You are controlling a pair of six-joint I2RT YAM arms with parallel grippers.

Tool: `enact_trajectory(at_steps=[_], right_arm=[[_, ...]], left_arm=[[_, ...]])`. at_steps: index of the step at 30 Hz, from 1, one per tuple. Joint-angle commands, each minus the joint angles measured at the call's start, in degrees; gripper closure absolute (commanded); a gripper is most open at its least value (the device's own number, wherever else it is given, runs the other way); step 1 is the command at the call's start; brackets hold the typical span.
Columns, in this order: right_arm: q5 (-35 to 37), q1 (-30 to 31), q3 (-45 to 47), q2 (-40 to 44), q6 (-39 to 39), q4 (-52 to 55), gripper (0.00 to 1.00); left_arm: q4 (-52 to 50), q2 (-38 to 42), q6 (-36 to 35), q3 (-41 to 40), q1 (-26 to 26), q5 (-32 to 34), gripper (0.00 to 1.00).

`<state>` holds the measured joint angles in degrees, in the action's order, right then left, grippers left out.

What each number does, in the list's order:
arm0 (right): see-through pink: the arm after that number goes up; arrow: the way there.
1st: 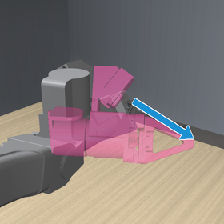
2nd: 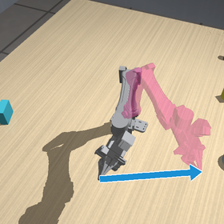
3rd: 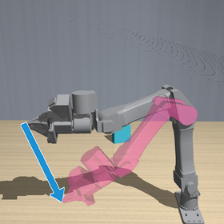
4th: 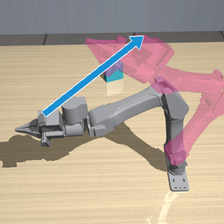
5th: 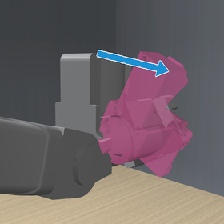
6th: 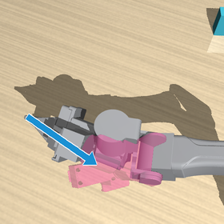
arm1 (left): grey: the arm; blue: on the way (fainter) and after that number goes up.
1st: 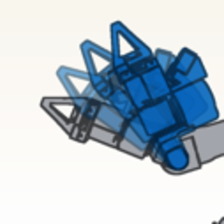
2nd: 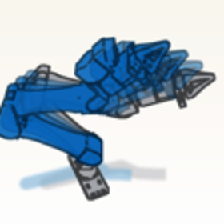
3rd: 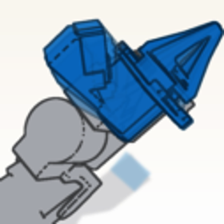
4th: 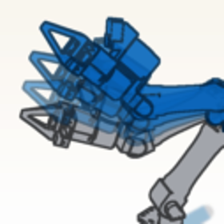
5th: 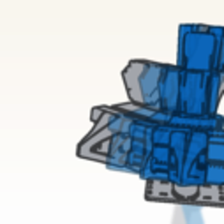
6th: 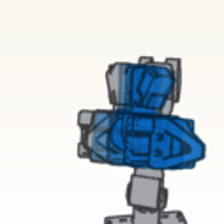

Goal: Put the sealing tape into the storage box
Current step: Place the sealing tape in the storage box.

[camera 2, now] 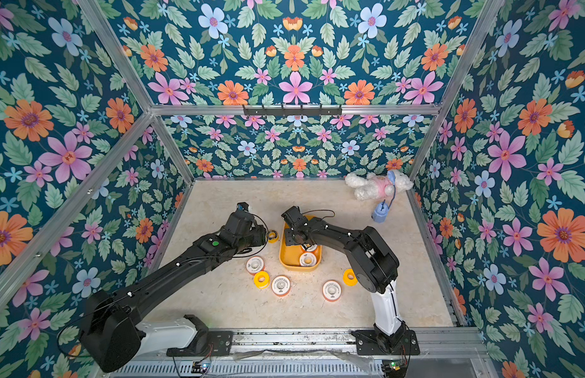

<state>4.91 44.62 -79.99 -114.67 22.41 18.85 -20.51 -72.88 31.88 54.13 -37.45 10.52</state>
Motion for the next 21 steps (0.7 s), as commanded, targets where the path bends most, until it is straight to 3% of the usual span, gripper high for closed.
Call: enact_trajectory(at_steps=[1,21], right_arm=[[0.65,0.07,-0.39,-0.28,-0.77,0.84,0.4],[0.22,0.09,0.98,3.54,-0.05,-0.89,0.33]], left_arm=[[0.46,0.02,-0.35,0.27,0.1,0.11,0.33],[0.06,0.54,-0.24,-0.09,0.22,0.34,0.32]])
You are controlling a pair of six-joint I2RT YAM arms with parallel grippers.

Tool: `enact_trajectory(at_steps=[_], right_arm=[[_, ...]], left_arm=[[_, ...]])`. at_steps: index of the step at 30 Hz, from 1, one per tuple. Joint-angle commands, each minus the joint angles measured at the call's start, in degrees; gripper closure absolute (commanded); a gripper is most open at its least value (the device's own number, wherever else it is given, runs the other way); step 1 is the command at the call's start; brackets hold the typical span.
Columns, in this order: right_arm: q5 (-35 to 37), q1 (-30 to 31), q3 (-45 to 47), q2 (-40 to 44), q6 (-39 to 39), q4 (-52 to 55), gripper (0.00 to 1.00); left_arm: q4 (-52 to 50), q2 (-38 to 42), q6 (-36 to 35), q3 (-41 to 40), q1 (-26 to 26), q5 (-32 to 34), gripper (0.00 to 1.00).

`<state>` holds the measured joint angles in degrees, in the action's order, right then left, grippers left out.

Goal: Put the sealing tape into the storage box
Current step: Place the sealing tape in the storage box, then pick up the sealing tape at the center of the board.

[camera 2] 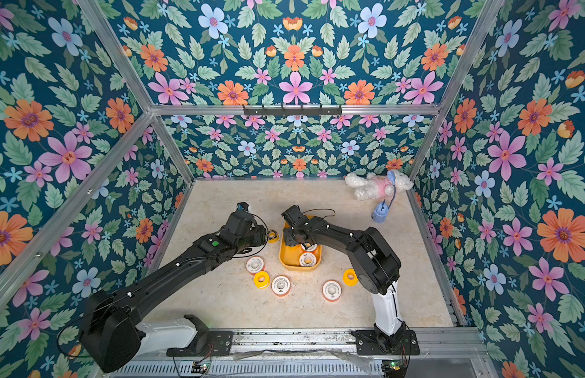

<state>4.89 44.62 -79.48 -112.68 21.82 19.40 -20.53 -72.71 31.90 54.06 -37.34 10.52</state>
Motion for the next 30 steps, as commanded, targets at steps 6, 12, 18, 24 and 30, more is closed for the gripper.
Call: enact_trajectory(at_steps=[6,12,18,24,30], right_arm=[[-0.87,-0.35,3.94,7.8,1.5,-5.19,0.34],[-2.38,-3.11,10.73,15.86,3.56,-9.4,0.35],[-4.76,-8.64,20.56,24.45,6.89,-13.13,0.38],[-7.21,-13.01,27.04,26.9,7.2,-14.35,0.39],[-8.31,-14.02,30.99,28.21,7.71,-15.7,0.39]], left_arm=[[-0.19,0.55,-0.26,-0.93,0.16,0.72,0.32],[1.52,-1.38,-0.76,-1.61,1.65,-2.65,0.29],[5.22,-6.73,-2.37,-1.16,4.73,-9.55,0.27],[7.28,-14.24,-5.2,1.84,7.08,-13.52,0.23],[7.97,-20.42,-7.15,5.18,7.97,-14.33,0.18]])
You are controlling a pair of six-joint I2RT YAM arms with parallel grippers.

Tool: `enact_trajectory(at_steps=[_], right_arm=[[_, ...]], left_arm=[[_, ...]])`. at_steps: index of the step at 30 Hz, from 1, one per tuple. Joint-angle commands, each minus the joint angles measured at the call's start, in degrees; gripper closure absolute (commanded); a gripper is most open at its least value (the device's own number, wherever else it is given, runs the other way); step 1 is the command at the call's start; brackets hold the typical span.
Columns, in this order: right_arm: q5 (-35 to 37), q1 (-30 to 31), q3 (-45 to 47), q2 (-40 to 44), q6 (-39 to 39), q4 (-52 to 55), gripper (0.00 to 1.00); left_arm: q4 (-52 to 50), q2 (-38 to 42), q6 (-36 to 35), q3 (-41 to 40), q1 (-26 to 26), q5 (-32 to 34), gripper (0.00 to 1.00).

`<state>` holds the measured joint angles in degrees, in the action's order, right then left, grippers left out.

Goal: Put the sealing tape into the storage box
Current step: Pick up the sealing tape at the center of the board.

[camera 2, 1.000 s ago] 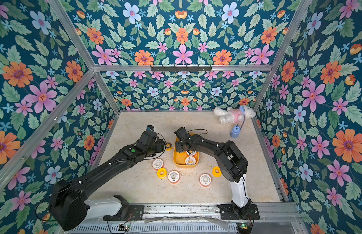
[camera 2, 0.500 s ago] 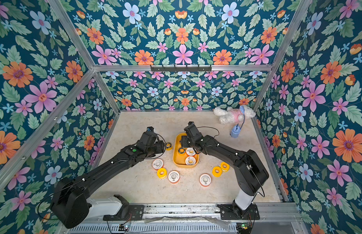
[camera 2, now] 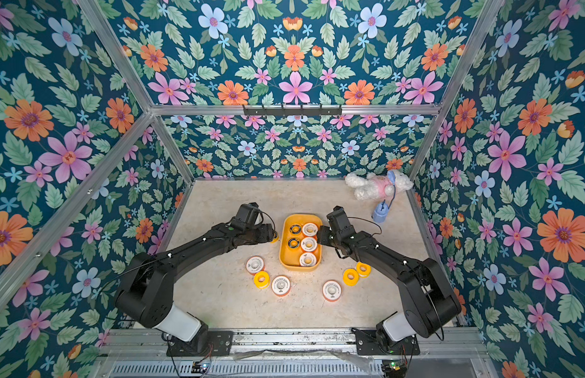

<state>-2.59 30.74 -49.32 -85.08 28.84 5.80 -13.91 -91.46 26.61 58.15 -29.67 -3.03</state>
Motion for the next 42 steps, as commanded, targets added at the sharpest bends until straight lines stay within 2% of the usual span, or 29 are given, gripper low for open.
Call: enact_trajectory(at_steps=[1,8,21,26,35,42], right_arm=[[-0.96,-0.16,1.1,0.76,0.78,-2.11,0.39],[-1.8,-0.16,1.85,1.75,0.87,-1.92,0.39],[-2.13,-0.16,3.18,1.33,1.04,-2.47,0.39],[-1.85,-0.16,3.22,1.2,1.04,-2.35,0.39],[-2.39,-0.16,3.22,0.58,0.95,-2.75,0.39],[-5.31,-0.18,3.45,-0.78,2.09,-5.75,0.39]], left_arm=[[1.26,-2.92,-2.19,1.7,0.4,-1.06,0.18],[0.55,-9.86,-3.27,4.77,0.47,-0.44,0.17],[-0.08,-15.34,-7.03,7.89,0.49,-1.32,0.18],[-0.89,-17.58,-7.65,9.34,0.4,-1.98,0.25],[-2.7,-18.32,-7.78,9.88,0.4,2.77,0.37],[-1.58,-14.91,-6.62,7.63,0.4,5.1,0.46]])
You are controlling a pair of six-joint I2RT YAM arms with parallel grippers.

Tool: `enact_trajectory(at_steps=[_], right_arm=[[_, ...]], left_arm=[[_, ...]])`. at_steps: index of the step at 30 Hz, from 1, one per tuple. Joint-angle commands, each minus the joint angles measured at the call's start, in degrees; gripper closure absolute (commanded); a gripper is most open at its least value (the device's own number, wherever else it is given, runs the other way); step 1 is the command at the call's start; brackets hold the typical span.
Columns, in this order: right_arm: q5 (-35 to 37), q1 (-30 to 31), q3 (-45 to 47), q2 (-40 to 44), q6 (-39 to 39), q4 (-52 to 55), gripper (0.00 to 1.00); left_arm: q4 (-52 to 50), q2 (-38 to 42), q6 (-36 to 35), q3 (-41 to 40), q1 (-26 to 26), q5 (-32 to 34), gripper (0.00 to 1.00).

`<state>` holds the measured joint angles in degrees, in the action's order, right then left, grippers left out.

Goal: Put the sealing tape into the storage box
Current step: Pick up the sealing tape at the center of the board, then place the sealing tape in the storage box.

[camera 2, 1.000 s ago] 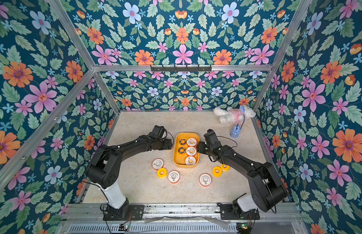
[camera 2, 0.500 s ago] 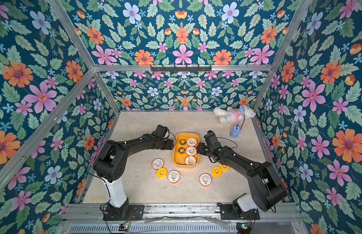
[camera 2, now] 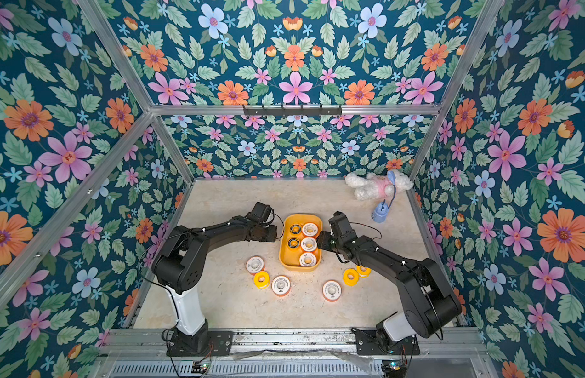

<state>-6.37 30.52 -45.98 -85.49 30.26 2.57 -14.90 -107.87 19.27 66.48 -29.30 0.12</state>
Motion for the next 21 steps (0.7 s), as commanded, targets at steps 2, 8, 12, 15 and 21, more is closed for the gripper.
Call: enact_trajectory(at_steps=[2,8,12,15,21], right_arm=[[-1.56,0.06,-0.23,-0.87,1.19,-2.84,0.39],[-0.05,0.06,-2.02,-2.78,2.12,-2.39,0.51],[0.47,0.06,-3.0,-4.01,2.51,-1.94,0.63],[1.08,0.06,-3.48,-4.89,2.7,-1.3,0.69],[1.34,0.04,-3.86,-5.39,2.56,-0.92,0.78]], left_arm=[[-0.75,3.66,1.24,-1.58,0.03,2.41,0.46],[-0.92,11.71,3.53,-5.14,-0.96,1.47,0.46],[-2.03,16.18,4.2,-5.92,-4.04,1.46,0.46],[-2.92,18.58,3.73,-5.89,-6.88,1.74,0.46],[-3.9,20.6,1.09,-5.46,-12.88,2.24,0.46]])
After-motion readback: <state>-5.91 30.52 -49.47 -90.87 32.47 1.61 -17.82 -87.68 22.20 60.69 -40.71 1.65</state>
